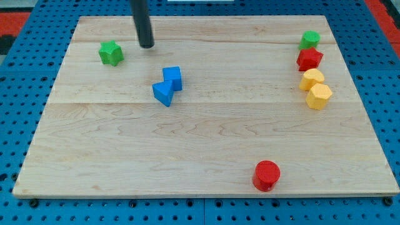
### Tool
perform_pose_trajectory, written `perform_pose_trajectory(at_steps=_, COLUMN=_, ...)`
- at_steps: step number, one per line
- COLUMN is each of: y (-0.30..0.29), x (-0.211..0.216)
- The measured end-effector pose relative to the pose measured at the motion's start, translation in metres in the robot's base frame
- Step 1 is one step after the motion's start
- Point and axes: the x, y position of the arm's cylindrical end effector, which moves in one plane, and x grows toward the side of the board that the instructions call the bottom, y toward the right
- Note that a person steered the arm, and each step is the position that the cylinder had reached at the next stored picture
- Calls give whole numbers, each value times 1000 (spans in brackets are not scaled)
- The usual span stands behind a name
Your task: Slide green star to bottom left
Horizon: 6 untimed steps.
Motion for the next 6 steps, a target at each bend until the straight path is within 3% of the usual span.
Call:
perform_pose_trajectory(at_steps=1, y=-77, x=8)
perform_pose_trajectory(at_steps=4, y=-81, x=136)
perform_pose_trajectory(at_steps=5, y=-74, x=111)
perform_pose_trajectory(at_steps=6, y=-108, x=99)
